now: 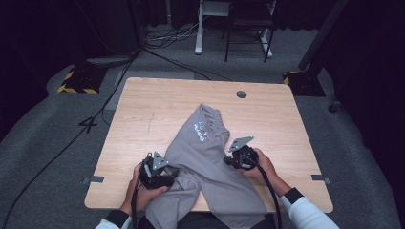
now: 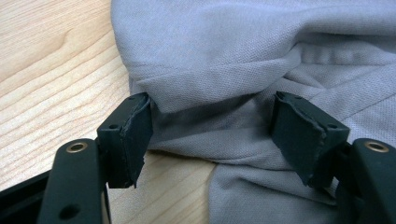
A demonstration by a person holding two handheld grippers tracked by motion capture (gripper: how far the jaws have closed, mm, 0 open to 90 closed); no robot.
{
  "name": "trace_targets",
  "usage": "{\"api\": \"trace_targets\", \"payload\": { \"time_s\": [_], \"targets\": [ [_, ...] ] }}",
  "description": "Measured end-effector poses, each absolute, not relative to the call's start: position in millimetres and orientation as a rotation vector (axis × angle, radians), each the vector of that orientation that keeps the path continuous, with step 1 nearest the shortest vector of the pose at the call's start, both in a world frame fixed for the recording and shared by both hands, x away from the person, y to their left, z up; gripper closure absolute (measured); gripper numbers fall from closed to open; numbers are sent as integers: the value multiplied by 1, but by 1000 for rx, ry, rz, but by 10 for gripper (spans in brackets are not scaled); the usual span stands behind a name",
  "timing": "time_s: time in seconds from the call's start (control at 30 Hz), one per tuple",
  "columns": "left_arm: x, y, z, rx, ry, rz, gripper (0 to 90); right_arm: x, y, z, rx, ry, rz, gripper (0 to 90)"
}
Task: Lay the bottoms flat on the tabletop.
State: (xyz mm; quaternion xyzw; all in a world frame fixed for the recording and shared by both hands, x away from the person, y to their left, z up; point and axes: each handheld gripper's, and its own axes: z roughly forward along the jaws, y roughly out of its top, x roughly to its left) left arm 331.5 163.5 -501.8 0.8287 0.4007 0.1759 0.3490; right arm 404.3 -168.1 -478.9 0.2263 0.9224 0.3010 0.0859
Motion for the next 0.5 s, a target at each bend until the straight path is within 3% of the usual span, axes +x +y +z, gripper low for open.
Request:
{"api": "trace_targets", "payload": {
  "time_s": [0.3, 0.5],
  "targets": [
    [330, 163, -502, 2136, 1055, 447, 306, 387, -246, -466, 890, 2665, 894, 897],
    [329, 162, -502, 2150, 1029, 452, 314, 388, -231, -464, 804, 2640, 973, 698]
  ]
}}
